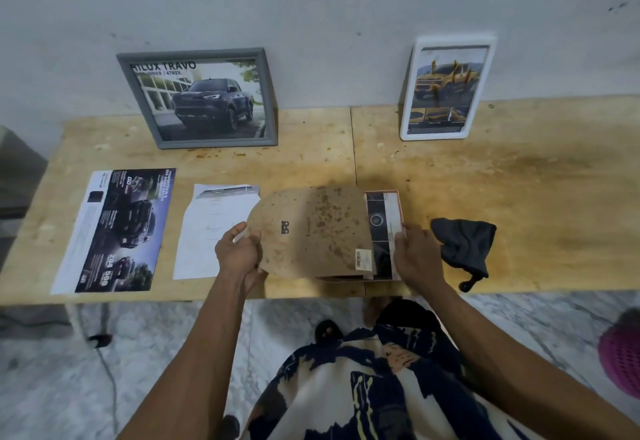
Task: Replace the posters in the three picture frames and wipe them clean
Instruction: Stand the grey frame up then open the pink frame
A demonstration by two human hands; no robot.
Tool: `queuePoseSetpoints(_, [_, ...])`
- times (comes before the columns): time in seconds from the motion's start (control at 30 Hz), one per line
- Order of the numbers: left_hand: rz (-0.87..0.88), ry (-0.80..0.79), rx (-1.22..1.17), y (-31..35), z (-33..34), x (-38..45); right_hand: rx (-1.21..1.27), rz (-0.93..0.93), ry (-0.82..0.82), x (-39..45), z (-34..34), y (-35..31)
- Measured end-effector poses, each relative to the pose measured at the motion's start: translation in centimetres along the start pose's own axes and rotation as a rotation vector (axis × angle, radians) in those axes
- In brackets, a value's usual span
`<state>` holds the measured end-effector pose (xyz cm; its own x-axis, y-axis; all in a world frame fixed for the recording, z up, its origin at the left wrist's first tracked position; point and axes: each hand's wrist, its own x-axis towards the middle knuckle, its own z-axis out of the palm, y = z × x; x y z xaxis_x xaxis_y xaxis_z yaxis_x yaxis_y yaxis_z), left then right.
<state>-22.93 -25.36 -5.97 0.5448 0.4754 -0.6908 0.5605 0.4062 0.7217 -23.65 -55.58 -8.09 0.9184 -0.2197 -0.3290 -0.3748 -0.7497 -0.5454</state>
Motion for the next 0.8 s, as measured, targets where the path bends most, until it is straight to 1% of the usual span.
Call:
queuePoseSetpoints(0.03, [0.001,-0.004,-0.018,0.1,-0.2,0.0,0.08,0.017,0.031,-0.4,-0.2,-0.8])
queuePoseSetpoints(0.13, [-0.002,-0.015,-0.057,0.6,0.4,-0.6,0.372,0.117,-0.079,-1.2,-0.5,-3.1])
queuePoseSetpoints(0.2, [-0.024,-0.022,-0.074,0.7,1.3,-0.7,0.442,0.127,-0.102,-1.2,-0.5,-4.2])
queuePoseSetpoints(0.3, [-0.031,-0.03,-0.077,1.2,3.0,-0.8,0.493,0.147,-0.078,-0.1,-0.9,-5.4])
queuePoseSetpoints(0.4, [-0.01,-0.014,-0.053,2.1,4.9,-0.4,0.497,0.154,-0.086,2.1,-1.7,-6.0])
queuePoseSetpoints(0.47, [0.01,-0.045,-0.006,3.0,6.1,0.2,0.466,0.171,-0.081,4.3,-2.1,-6.4])
queuePoseSetpoints(0.53, [0.038,-0.084,0.113,3.8,7.1,1.5,0.427,0.191,-0.079,6.3,-2.6,-7.3])
queuePoseSetpoints(0.6, [0.067,-0.095,0.252,4.8,8.3,2.7,0.402,0.198,-0.08,8.3,-2.9,-8.0])
queuePoseSetpoints(0.67, [0.083,-0.098,0.341,5.8,9.7,3.8,0.382,0.198,-0.081,10.3,-3.2,-8.5])
queuePoseSetpoints(0.73, [0.112,-0.081,0.425,6.6,11.3,4.8,0.324,0.195,-0.076,12.5,-3.0,-8.6])
queuePoseSetpoints(0.8, [0.124,-0.048,0.457,7.2,12.9,5.8,0.288,0.187,-0.066,14.5,-2.8,-8.9])
